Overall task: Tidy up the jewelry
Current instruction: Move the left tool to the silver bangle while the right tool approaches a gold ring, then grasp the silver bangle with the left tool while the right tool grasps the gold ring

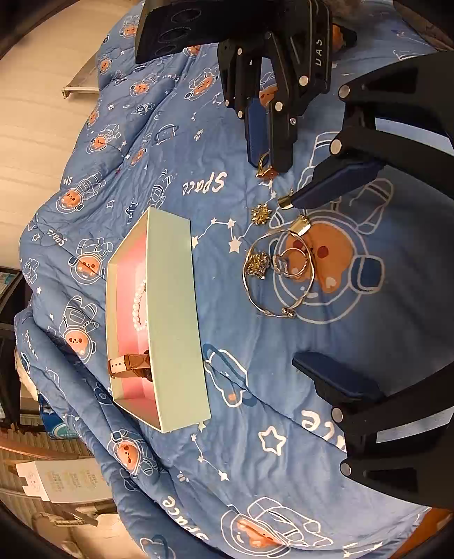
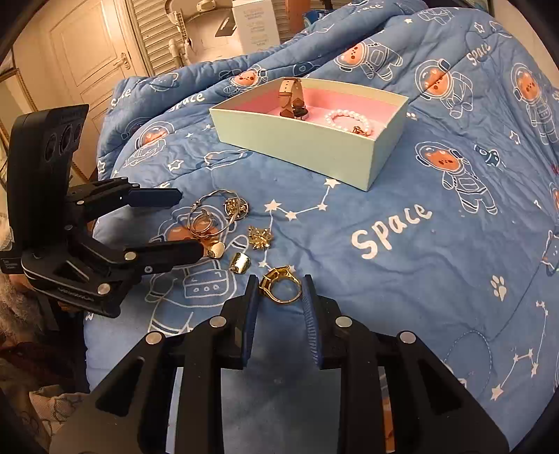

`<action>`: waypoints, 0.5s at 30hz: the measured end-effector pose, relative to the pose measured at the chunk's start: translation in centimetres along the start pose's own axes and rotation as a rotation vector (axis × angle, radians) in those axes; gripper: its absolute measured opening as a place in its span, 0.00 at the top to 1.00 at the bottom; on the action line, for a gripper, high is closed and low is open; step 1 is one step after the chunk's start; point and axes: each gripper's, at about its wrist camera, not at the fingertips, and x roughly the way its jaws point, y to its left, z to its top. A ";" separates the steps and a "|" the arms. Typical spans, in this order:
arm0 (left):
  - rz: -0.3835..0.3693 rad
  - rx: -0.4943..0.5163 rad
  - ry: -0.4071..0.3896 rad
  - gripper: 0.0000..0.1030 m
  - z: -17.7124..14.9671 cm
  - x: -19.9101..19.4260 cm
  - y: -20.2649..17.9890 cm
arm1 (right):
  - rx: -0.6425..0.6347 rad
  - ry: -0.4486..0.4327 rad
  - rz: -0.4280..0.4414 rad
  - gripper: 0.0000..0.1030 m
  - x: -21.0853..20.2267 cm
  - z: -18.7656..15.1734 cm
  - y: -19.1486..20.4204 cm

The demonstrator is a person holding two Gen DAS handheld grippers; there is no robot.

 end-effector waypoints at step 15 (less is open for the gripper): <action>-0.002 0.059 0.027 0.48 1.4 1.5 -1.5 | 0.046 -0.003 -0.005 0.75 -0.1 -0.5 -0.1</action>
